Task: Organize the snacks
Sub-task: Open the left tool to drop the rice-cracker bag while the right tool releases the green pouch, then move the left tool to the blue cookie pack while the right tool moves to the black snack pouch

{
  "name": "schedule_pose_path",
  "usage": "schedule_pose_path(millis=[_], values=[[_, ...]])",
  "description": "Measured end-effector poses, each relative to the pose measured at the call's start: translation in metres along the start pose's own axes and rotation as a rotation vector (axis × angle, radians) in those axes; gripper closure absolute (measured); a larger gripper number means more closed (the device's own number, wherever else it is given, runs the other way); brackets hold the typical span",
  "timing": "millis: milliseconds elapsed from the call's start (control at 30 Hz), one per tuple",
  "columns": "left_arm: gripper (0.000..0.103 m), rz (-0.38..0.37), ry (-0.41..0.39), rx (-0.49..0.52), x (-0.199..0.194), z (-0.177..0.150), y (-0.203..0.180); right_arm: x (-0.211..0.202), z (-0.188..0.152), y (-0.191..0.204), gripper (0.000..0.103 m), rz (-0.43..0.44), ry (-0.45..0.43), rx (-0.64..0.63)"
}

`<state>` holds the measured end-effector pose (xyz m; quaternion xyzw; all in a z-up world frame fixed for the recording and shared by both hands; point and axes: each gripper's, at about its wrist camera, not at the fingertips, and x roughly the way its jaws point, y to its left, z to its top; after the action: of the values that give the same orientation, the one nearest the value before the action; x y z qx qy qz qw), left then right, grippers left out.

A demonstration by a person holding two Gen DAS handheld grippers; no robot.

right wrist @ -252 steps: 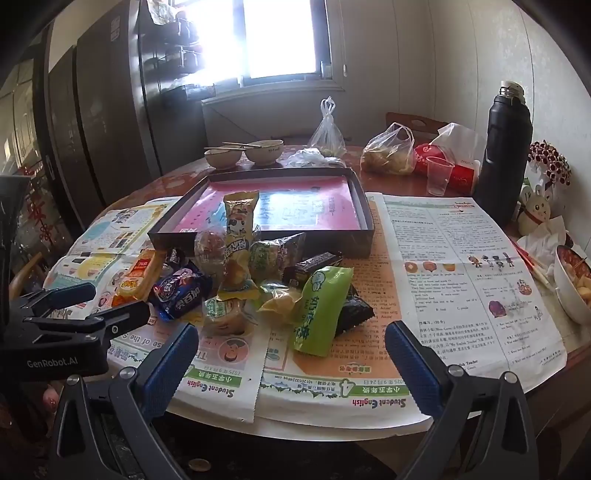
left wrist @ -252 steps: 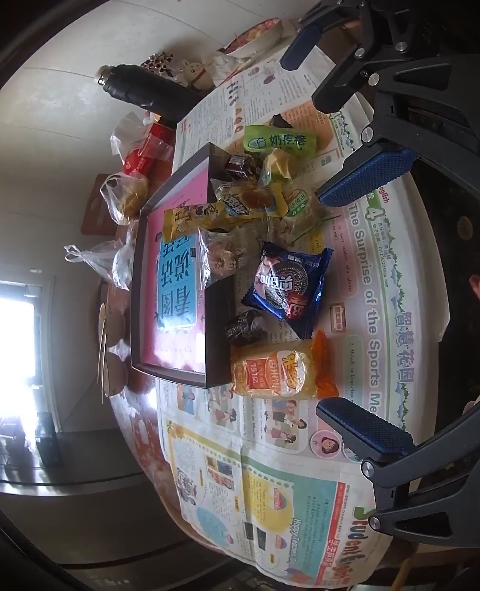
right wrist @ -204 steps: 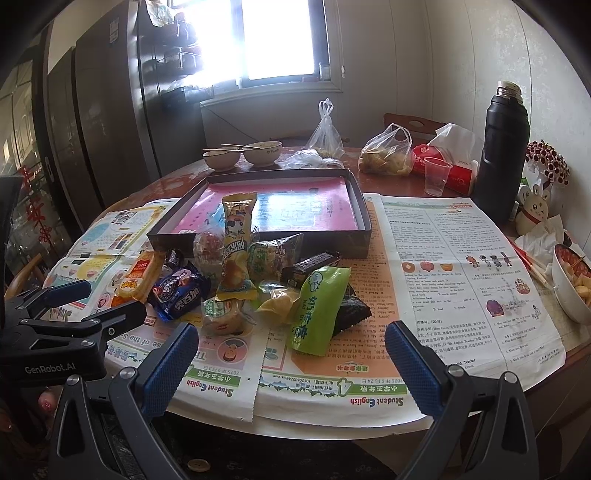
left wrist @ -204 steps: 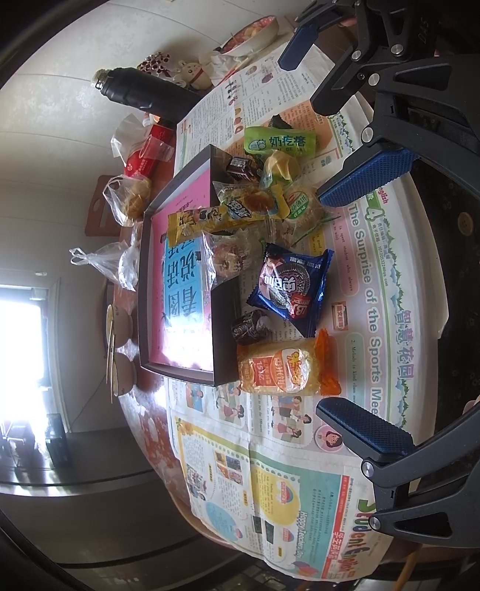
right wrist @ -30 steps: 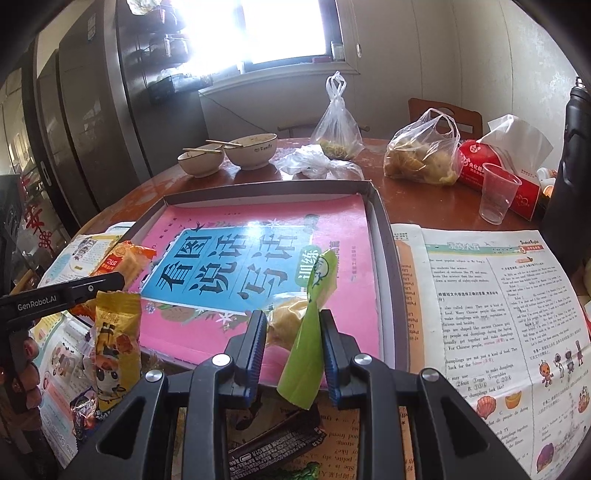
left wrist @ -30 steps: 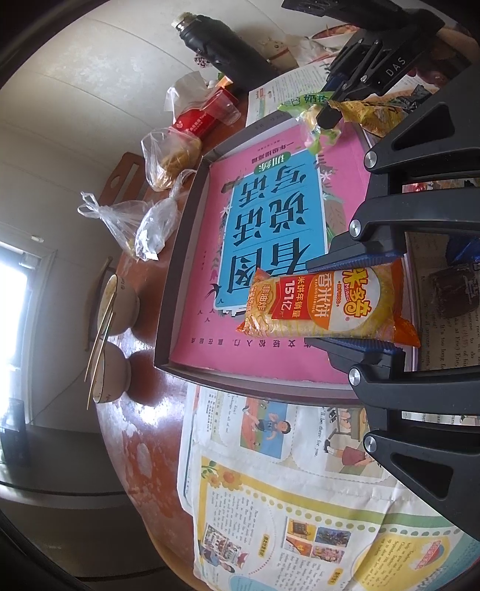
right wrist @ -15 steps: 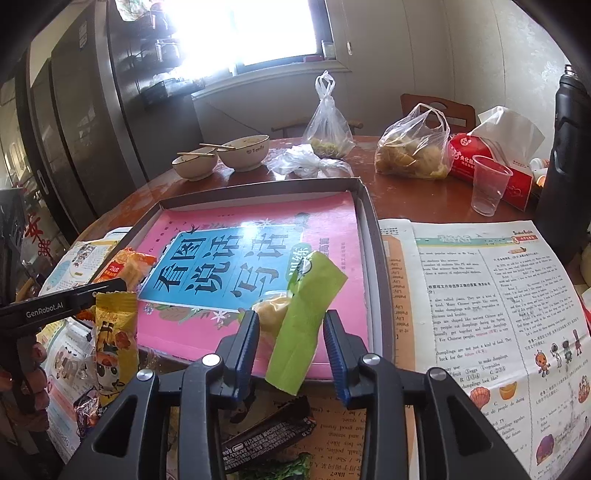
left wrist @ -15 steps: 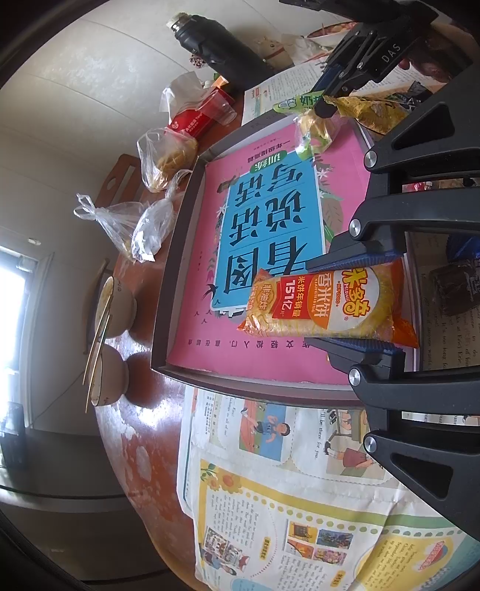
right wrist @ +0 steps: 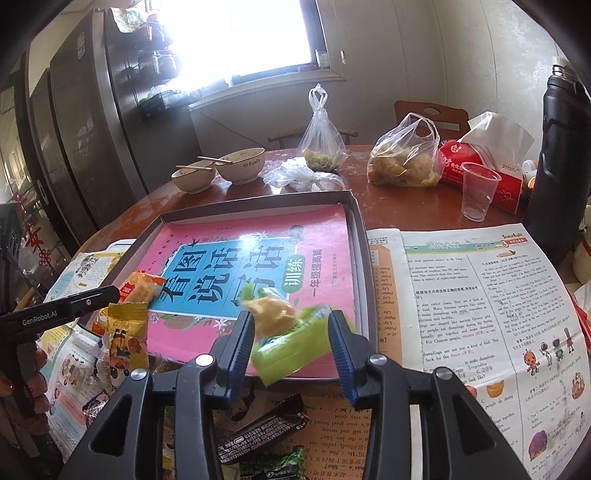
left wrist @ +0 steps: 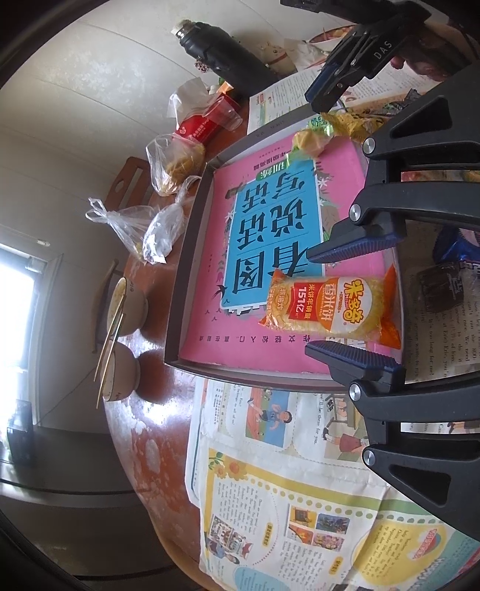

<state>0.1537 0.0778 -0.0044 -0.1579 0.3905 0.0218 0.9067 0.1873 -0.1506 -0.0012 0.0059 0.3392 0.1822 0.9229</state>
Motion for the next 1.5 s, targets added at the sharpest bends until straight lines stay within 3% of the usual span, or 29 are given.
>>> schedule_pose_path(millis=[100,233,333,967,1500], values=[[0.043,-0.007,-0.015,0.005,-0.009,-0.001,-0.001,-0.006,0.001,-0.001,0.057,0.003,-0.012,0.007],[0.041,-0.022,-0.031,0.006,-0.021,-0.002,-0.001,-0.013,0.002,-0.001,0.054,0.009,-0.03,0.008],[0.034,-0.024,-0.043,0.01,-0.03,-0.005,-0.002,-0.019,0.003,0.001,0.051,0.017,-0.041,0.008],[0.026,-0.032,-0.069,0.048,-0.068,-0.023,-0.011,-0.057,0.0,0.023,0.042,0.059,-0.092,-0.042],[0.025,-0.027,-0.054,0.08,-0.085,-0.038,-0.016,-0.081,-0.011,0.035,0.041,0.066,-0.106,-0.07]])
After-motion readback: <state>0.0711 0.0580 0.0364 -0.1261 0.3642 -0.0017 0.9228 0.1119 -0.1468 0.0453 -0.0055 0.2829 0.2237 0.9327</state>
